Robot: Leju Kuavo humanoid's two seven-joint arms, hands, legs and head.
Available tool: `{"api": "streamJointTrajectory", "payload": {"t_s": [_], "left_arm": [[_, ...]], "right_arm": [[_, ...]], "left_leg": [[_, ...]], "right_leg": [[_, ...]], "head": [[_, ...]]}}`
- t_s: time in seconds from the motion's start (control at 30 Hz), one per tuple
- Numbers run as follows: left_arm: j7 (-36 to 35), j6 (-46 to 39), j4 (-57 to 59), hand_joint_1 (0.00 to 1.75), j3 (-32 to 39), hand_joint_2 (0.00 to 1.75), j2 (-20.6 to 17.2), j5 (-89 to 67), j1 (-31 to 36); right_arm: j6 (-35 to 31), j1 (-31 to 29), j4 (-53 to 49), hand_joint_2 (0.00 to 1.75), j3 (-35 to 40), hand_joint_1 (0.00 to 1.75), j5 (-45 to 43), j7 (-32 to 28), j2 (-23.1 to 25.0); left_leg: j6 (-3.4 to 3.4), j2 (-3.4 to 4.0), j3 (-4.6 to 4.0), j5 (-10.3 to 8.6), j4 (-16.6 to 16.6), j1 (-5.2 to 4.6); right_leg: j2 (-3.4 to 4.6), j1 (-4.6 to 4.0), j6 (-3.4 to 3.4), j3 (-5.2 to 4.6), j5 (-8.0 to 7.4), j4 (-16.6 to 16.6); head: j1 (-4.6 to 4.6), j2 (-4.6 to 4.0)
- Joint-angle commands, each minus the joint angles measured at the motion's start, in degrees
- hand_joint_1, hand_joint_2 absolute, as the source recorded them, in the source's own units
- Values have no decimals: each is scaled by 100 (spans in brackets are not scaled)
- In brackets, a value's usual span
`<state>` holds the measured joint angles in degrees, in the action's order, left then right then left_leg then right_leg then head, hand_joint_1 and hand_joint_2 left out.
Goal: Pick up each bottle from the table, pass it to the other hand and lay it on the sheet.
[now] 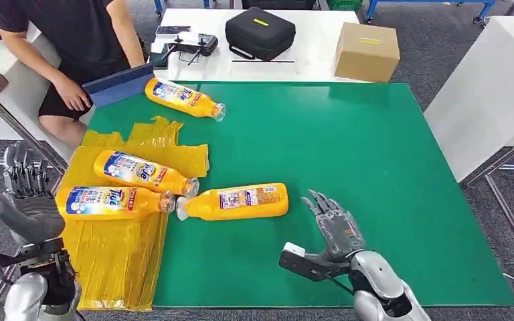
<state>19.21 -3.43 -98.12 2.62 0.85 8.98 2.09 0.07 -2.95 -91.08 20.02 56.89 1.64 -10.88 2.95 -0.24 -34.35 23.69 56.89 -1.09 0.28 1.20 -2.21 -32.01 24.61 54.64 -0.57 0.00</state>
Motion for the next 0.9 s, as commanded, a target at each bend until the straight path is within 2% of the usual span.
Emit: {"api": "streamJointTrajectory", "payload": {"t_s": [0.03, 0.13, 0.23, 0.3, 0.47, 0.7, 0.9], "left_arm": [[0, 2, 19, 0, 102, 0, 5, -18, -70], [1, -3, 77, 0, 53, 0, -9, -19, -34], [0, 9, 149, 0, -40, 0, -16, -23, 64], [4, 11, 261, 0, -146, 0, -46, -15, 190], [-26, -57, 316, 0, -214, 0, -115, -4, 254], [-25, -69, 307, 0, -219, 0, -140, 1, 231], [-15, -111, 428, 0, -316, 0, -175, 79, 340]], "right_arm": [[-299, -925, 547, 175, 497, 0, -8, -62, 367], [-481, -1415, 982, 175, 701, 0, -169, -109, 508], [-507, -1621, 1120, 175, 784, 0, -319, -40, 685], [-461, -1703, 1234, 175, 871, 0, -399, 24, 728], [-399, -1928, 1858, 175, 1082, 0, -568, -42, 867], [-428, -1996, 2011, 175, 1154, 0, -583, -66, 879], [-295, -2214, 3003, 175, 1528, 0, -668, 22, 1243]], "left_leg": [[-29, 29, 21, 9, 0, 7], [-25, 25, 18, 5, -1, 7], [-28, 33, 22, 4, -3, 8], [-12, 8, 10, -7, -2, 5], [-15, 9, 21, -6, -4, 8], [-22, 6, 23, -5, -3, 8], [-16, 11, 20, -7, -5, 8]], "right_leg": [[25, -6, 18, 12, 0, -1], [22, -7, 16, 10, -2, -3], [29, -8, 17, 12, -4, -4], [5, -5, 9, 4, -3, -1], [2, -8, 12, 17, -2, -6], [-2, -8, 17, 21, 1, -4], [5, -8, 14, 16, -3, -5]], "head": [[0, 0], [0, 0], [2, 0], [0, 0], [0, 0], [0, 0], [0, 0]]}}
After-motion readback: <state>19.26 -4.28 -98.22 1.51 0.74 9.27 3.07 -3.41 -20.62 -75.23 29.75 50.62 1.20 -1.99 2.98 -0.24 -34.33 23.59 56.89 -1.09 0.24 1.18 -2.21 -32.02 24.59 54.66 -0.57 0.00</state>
